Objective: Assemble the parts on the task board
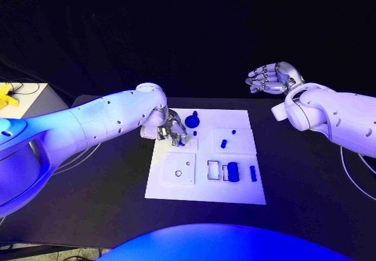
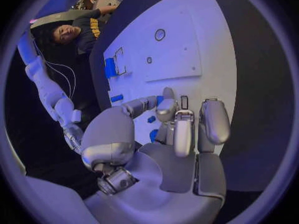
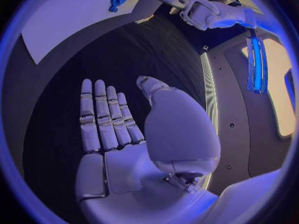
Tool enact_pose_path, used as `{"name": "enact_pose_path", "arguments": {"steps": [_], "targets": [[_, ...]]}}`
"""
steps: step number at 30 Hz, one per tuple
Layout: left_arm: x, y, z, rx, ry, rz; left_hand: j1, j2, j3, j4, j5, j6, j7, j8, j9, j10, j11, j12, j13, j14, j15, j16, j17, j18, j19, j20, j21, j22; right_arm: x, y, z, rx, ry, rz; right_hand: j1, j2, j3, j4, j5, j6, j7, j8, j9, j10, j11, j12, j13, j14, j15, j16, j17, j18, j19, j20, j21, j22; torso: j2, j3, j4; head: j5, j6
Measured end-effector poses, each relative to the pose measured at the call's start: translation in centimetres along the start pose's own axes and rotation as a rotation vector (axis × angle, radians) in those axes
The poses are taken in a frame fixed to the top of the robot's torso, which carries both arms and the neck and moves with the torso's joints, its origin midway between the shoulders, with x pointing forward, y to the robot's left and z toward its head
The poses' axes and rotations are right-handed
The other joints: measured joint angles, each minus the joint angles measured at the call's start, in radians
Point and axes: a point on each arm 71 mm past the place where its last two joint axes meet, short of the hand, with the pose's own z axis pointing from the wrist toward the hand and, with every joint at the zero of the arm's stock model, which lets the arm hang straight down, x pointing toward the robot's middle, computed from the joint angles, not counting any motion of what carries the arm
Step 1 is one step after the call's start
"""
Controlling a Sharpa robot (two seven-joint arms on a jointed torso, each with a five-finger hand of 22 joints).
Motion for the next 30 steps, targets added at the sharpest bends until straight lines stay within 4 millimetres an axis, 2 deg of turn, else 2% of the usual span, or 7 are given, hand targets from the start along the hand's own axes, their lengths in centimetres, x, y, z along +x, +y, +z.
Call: {"name": "enact_pose_path", "arguments": {"steps": [30], "targets": [[0.08,-0.08,0.41,-0.007,0.004,-0.004,0.0,0.0,0.0,0.0,0.0,0.0,0.0,-0.001,-0.001,0.0,0.0,0.0,0.0,0.0,0.0,0.0,0.0,0.0,0.0,0.0,0.0,0.0,0.2,0.11,0.03,-0.003,0.006,0.002,0.0,0.0,0.0,0.0,0.0,0.0,0.0,0.0,0.0,0.0,0.0,0.0,0.0,0.0,0.0,0.0,0.0,0.0,0.0,0.0,0.0,0.0,0.0,0.0007,-0.0005,0.0,0.0]]}}
